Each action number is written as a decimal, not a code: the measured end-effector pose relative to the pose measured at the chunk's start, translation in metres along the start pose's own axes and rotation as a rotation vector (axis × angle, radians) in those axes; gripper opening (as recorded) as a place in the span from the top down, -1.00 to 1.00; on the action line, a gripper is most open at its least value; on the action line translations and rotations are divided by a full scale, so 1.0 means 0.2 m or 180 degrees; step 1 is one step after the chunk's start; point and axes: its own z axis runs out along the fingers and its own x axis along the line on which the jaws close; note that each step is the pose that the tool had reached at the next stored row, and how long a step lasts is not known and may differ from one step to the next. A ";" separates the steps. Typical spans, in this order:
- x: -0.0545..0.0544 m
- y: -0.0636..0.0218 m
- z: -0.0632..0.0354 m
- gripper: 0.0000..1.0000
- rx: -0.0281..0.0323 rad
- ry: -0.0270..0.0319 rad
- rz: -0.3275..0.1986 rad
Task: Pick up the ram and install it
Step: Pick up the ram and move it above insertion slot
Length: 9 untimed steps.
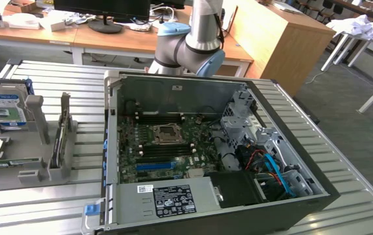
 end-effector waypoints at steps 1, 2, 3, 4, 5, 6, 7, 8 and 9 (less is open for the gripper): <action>0.00 0.000 -0.009 0.76 0.0000 0.0000 0.0001; 0.00 -0.001 -0.019 0.76 0.0000 0.0000 0.0003; 0.00 -0.001 -0.027 0.76 0.0000 0.0000 0.0005; 0.00 -0.001 -0.032 0.76 0.0000 0.0000 0.0006; 0.00 -0.002 -0.033 0.76 0.0001 0.0000 0.0006; 0.00 -0.002 -0.033 0.76 0.0001 0.0000 0.0007; 0.00 -0.002 -0.033 0.76 0.0001 -0.0001 0.0007; 0.00 -0.002 -0.033 0.76 0.0001 -0.0001 0.0007; 0.00 -0.002 -0.033 0.76 0.0001 0.0000 0.0007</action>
